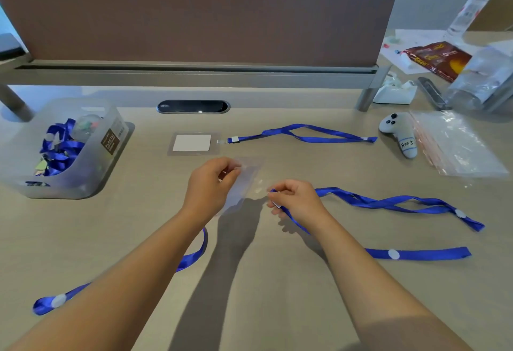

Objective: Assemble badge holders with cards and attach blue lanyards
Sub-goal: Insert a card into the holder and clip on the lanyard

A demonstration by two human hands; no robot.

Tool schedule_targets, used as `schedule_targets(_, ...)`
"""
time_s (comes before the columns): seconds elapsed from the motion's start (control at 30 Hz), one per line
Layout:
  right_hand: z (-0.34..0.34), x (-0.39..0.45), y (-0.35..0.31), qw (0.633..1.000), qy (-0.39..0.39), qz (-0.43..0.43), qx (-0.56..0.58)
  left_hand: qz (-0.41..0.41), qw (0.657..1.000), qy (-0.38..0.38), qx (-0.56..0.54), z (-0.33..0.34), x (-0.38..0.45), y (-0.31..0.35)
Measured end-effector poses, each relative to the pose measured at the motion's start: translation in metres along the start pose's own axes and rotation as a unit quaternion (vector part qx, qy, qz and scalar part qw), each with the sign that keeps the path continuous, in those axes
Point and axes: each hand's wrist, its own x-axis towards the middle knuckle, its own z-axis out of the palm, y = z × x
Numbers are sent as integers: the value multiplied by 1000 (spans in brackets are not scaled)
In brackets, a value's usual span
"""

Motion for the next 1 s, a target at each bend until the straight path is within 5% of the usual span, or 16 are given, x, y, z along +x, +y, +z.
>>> schedule_targets(0.4, 6, -10, -37, 999, 45, -14, 12, -37, 996, -8, -78, -7, -3, 13)
schedule_targets(1.0, 14, -12, -49, 998, 22, -28, 43, 8, 999, -27, -46, -9, -2, 7)
